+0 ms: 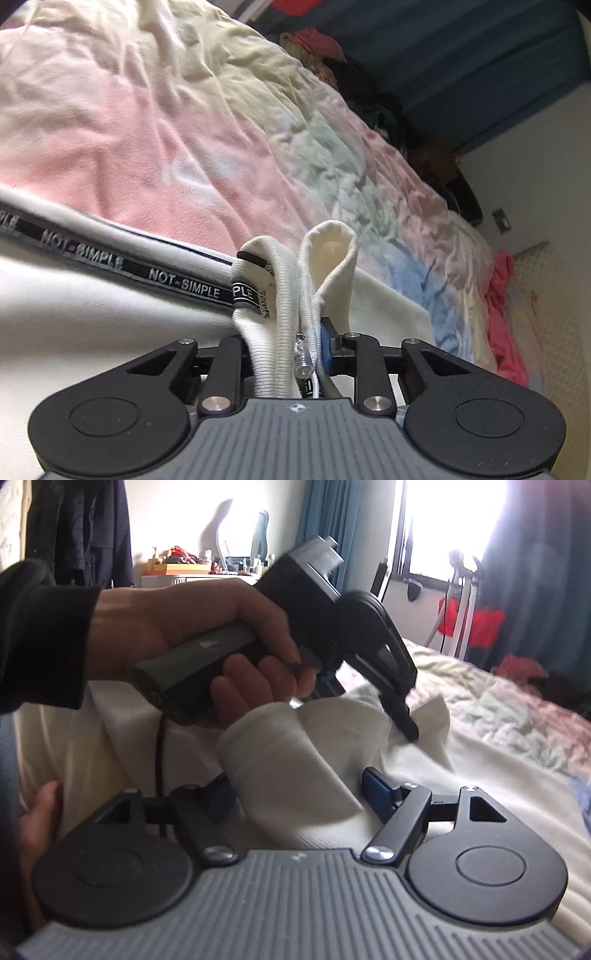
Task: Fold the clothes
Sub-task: 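Release the leg end with the right tool and lay it on the sweatpants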
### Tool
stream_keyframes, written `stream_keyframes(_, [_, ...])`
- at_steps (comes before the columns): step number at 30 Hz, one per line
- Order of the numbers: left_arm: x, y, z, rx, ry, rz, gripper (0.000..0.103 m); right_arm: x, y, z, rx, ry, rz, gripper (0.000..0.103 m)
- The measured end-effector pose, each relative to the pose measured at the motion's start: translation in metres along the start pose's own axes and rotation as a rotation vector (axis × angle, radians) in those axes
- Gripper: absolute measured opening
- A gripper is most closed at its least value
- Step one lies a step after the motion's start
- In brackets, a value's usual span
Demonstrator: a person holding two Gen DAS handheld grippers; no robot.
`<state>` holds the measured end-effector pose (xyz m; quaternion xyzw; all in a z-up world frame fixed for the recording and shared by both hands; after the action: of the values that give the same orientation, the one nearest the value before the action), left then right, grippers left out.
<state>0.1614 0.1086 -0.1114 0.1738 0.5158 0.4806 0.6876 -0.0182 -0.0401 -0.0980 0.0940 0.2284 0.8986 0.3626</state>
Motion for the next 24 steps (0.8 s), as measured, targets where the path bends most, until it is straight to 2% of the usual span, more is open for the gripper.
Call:
stream_keyframes(1, [-0.002, 0.004, -0.003, -0.01, 0.001, 0.002, 0.026, 0.0, 0.003, 0.0, 0.008, -0.013, 0.008, 0.075])
stream_keyframes(3, [-0.007, 0.014, -0.009, -0.036, -0.029, 0.04, 0.035, 0.003, 0.013, 0.001, 0.0, -0.016, 0.006, 0.076])
stream_keyframes(5, [-0.012, 0.027, -0.016, -0.067, -0.07, 0.084, 0.05, 0.008, 0.022, 0.003, -0.014, -0.009, 0.0, 0.076])
stream_keyframes(8, [-0.01, 0.053, -0.026, -0.103, -0.073, 0.121, 0.055, 0.013, 0.033, 0.005, -0.035, -0.006, -0.022, 0.076])
stream_keyframes(10, [-0.007, 0.075, -0.031, -0.148, -0.051, 0.119, 0.055, 0.014, 0.038, 0.006, -0.041, -0.021, -0.028, 0.076])
stream_keyframes(12, [-0.007, 0.098, -0.033, -0.197, -0.028, 0.08, 0.055, 0.011, 0.036, 0.004, -0.025, -0.067, -0.003, 0.076])
stream_keyframes(17, [-0.023, 0.139, -0.046, -0.274, -0.072, 0.004, 0.053, 0.002, 0.019, -0.013, 0.066, -0.176, 0.033, 0.075])
stream_keyframes(20, [-0.029, 0.148, -0.061, -0.269, -0.096, -0.051, 0.053, 0.002, 0.027, -0.009, 0.066, -0.224, 0.053, 0.076])
stream_keyframes(24, [-0.036, 0.14, -0.076, -0.241, -0.164, -0.038, 0.056, -0.012, 0.052, 0.004, -0.011, -0.388, 0.125, 0.075])
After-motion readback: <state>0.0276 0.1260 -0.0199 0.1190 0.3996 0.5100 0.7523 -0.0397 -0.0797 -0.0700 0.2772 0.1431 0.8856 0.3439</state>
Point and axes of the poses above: each gripper's, at about its wrist camera, not at the fingertips, and y roughly against the way its jaws point, x to its left, z to its top, the point moved 5 cm from there along -y, roughly the way its jaws point, and after that the axes turned 9 degrees about z, right-handed, at the moved point
